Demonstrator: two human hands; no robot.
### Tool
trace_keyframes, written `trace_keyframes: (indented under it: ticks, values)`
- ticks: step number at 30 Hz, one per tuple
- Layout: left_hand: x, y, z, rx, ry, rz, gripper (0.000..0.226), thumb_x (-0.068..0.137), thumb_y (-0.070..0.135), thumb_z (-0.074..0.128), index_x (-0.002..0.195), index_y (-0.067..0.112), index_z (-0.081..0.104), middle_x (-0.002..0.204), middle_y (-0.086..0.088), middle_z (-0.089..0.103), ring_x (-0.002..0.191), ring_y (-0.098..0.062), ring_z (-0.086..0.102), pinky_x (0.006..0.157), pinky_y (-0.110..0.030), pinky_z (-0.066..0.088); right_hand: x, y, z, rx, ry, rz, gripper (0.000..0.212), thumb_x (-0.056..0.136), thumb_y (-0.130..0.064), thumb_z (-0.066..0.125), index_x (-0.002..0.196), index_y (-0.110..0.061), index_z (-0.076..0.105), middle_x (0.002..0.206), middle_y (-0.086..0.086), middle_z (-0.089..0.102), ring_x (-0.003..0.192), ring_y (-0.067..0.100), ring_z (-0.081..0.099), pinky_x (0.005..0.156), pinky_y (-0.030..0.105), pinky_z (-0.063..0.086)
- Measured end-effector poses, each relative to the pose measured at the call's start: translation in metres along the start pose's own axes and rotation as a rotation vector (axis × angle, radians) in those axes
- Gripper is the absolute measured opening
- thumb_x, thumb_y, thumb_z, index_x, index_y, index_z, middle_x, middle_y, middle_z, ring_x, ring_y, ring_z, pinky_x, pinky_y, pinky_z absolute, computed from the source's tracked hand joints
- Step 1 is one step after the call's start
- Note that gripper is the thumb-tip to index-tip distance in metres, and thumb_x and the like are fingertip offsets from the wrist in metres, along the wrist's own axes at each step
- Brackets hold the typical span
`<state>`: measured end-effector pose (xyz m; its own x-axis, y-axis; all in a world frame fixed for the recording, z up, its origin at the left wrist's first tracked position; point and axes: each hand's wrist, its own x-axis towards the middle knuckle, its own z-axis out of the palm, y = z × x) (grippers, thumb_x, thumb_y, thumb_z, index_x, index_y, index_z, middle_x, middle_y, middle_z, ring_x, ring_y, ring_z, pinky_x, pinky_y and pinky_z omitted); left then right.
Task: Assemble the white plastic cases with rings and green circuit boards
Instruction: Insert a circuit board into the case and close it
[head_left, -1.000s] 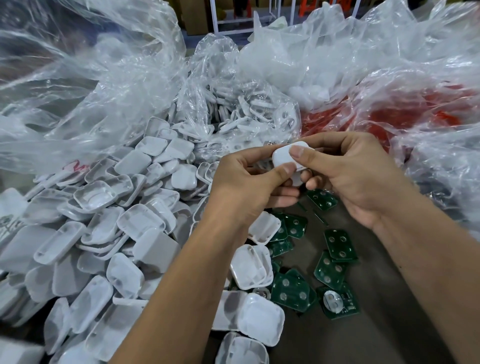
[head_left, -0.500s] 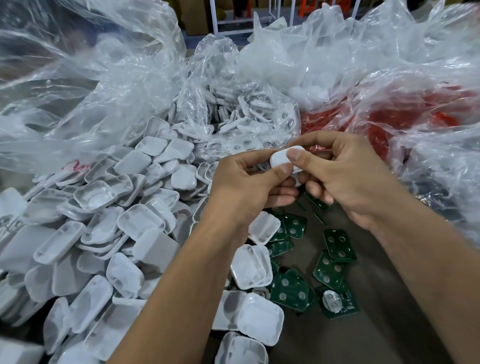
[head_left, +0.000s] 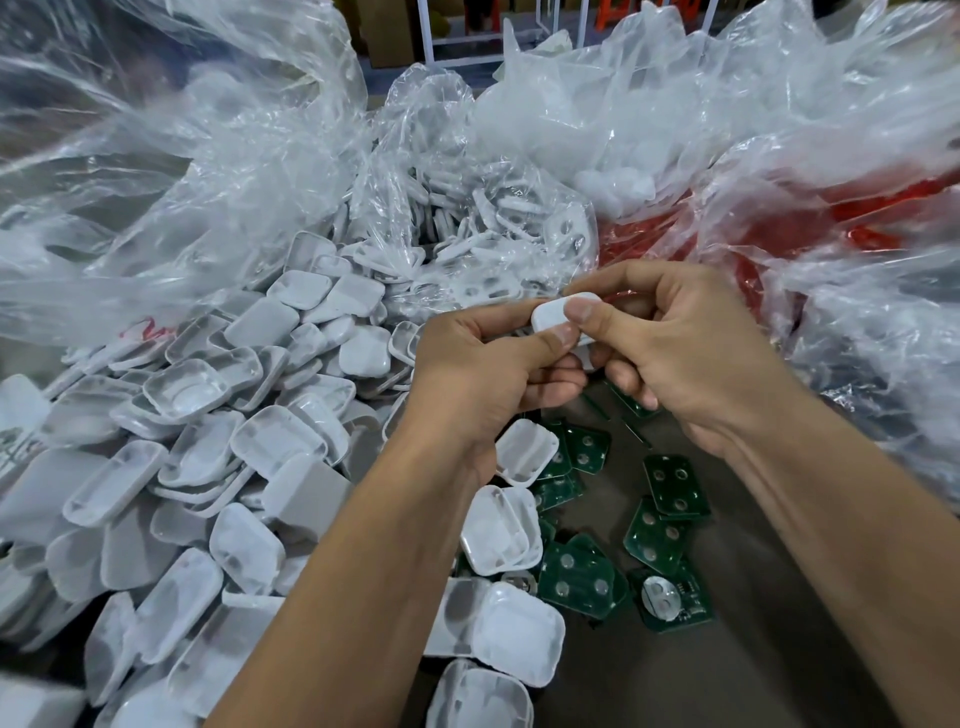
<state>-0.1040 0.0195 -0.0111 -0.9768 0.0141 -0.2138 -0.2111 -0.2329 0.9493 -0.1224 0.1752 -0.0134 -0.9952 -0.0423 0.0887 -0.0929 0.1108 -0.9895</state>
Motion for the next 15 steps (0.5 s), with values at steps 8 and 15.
trace_keyframes:
  ticks: [8,15]
  values:
    - [0.0000,-0.0002,0.0000,0.010,0.020,0.013,0.020,0.089,0.001,0.076,0.109,0.002,0.077,0.067,-0.011,0.071,0.052,-0.012,0.066,0.052,-0.016,0.053,0.0000,0.0000,0.0000,0.016,-0.016,0.008,0.009,0.095,-0.014,0.074,0.103,-0.010,0.072,0.056,0.005,0.060,0.034,0.008,0.043,0.031,0.017,0.029]
    - [-0.0009,0.0032,-0.0010,0.026,0.005,0.010,0.022,0.089,0.001,0.076,0.110,0.005,0.077,0.067,-0.010,0.073,0.052,-0.013,0.067,0.052,-0.018,0.055,-0.0014,-0.0033,0.0007,-0.016,0.032,-0.065,0.007,0.093,-0.011,0.077,0.097,-0.009,0.072,0.056,0.008,0.062,0.032,0.010,0.042,0.032,0.017,0.030]
